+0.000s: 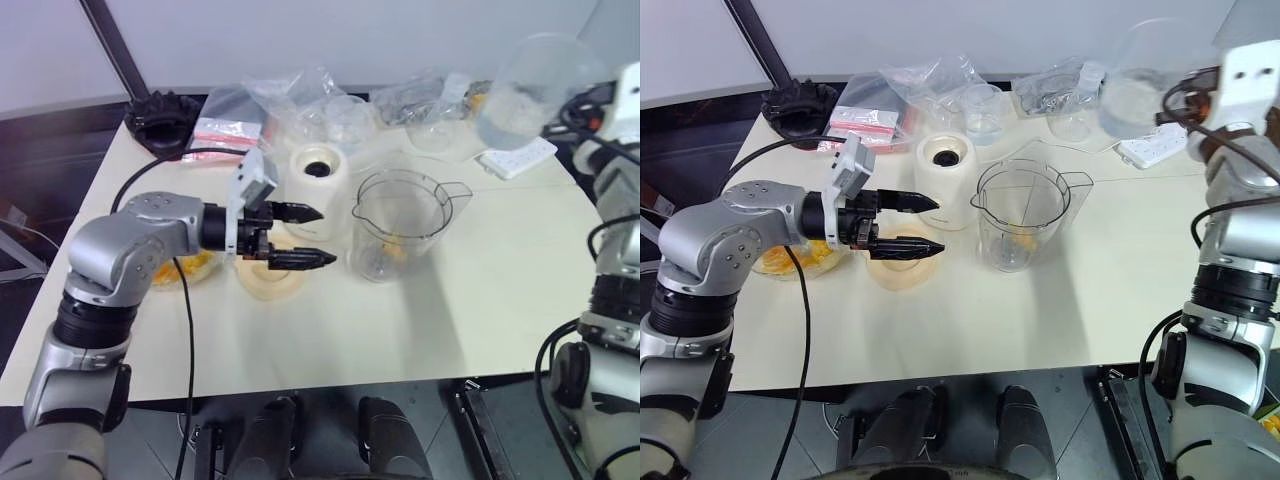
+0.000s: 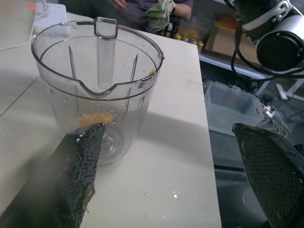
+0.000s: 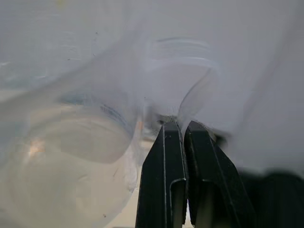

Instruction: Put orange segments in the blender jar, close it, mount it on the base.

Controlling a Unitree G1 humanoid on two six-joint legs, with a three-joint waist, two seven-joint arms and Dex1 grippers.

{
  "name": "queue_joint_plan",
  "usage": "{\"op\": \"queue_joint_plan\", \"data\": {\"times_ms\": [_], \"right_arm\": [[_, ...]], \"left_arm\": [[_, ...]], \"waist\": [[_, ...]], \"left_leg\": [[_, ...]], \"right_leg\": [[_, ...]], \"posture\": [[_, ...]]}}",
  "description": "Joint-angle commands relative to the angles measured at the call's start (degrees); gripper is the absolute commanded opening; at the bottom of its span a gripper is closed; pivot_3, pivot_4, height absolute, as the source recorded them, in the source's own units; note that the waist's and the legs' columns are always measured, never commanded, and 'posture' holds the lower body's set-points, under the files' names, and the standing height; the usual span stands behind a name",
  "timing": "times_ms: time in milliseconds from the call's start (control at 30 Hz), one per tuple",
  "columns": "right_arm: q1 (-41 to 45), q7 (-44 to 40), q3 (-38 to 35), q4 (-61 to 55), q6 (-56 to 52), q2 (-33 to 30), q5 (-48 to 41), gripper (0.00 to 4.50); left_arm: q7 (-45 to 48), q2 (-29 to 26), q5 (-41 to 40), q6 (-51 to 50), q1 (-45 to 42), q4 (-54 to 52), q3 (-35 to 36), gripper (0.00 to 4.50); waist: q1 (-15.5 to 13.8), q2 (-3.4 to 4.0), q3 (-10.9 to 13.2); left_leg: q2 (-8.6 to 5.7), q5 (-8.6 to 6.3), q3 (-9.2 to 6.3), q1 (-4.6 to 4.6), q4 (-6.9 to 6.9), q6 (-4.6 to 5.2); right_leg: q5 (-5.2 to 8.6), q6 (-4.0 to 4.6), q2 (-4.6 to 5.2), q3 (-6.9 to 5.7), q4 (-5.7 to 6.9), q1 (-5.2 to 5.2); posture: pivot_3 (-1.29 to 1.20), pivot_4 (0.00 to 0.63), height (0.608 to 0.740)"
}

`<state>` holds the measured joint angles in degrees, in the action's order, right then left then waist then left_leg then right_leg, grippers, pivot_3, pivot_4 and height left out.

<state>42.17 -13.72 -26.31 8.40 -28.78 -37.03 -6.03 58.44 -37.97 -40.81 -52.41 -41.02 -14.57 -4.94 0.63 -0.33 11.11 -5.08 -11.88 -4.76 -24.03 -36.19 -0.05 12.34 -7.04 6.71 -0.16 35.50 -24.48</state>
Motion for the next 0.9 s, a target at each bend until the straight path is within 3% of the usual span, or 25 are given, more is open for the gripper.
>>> {"op": "queue_joint_plan", "data": {"times_ms": [33,267,900], "right_arm": [[-3.2,5.0,-5.7,-2.5,1.9,1.6,-2.0,0.02],[-11.6,9.9,-9.6,1.1,8.4,8.5,-5.4,0.02],[-19.2,19.2,-3.4,13.5,21.5,18.0,-3.0,0.02]], "left_arm": [[-0.3,-0.5,-0.3,0.3,-0.2,-1.8,1.0,4.5],[-1.5,-0.5,1.0,0.6,2.1,-3.5,-0.2,4.5],[-3.2,-1.6,0.9,0.5,4.4,-5.6,0.2,4.5]], "waist": [[0.0,0.0,0.0],[0.6,0.04,0.0],[0.4,0.04,0.0]], "left_leg": [[0.0,0.0,0.01,0.0,0.0,0.0],[0.01,0.01,0.18,0.23,0.0,0.02],[0.04,0.02,0.28,0.59,0.01,0.04]], "right_leg": [[0.0,0.0,0.0,0.01,0.0,0.0],[0.0,0.0,0.0,0.16,0.23,0.05],[0.04,0.03,-0.05,0.33,0.5,0.2]], "posture": [[0.0,0.15,0.74],[0.0,0.15,0.74],[0.0,0.15,0.74]]}}
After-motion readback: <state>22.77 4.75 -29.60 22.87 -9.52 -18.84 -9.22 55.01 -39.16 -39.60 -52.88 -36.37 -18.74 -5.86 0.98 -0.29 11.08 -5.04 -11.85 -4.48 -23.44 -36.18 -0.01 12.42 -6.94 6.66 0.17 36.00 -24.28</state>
